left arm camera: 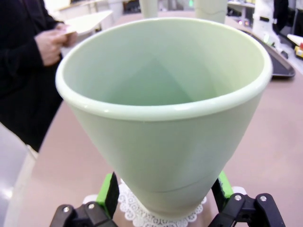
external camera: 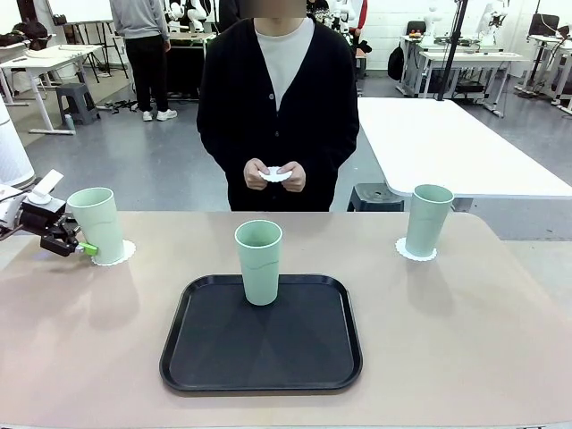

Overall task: Place coasters on the table and set cups on them.
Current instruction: Take one Reusable plastic cup from the Flat Tray and place it on a coaster set by the human.

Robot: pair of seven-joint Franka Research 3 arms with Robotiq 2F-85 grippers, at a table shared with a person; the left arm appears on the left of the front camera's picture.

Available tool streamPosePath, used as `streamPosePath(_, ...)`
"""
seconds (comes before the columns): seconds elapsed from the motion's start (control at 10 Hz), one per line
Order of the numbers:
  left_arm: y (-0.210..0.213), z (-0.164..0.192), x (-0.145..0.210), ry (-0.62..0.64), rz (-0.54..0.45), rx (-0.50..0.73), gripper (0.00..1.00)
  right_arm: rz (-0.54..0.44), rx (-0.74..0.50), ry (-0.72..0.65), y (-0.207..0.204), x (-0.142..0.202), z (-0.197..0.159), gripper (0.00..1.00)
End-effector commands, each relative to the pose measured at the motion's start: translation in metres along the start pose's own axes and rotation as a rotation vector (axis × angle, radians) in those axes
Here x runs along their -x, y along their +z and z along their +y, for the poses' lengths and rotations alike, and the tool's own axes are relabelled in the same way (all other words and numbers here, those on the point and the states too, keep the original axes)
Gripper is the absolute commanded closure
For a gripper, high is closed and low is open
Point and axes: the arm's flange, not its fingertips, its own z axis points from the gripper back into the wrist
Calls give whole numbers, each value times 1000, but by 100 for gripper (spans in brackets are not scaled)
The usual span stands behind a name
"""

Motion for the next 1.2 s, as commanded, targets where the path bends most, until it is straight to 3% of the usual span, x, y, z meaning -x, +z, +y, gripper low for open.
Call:
streamPosePath(0.0, 0, 3, 1, -73, -20, -22, 0, -10, -8, -3, -1, -2, 2, 0)
streamPosePath(0.5, 5, -3, -1, -40, 67, 36, 0, -10, -8, -3, -1, -2, 2, 0)
streamPosePath(1.1, 35, -18, -15, 8, 195, 2, 0, -10, -8, -3, -1, -2, 2, 0)
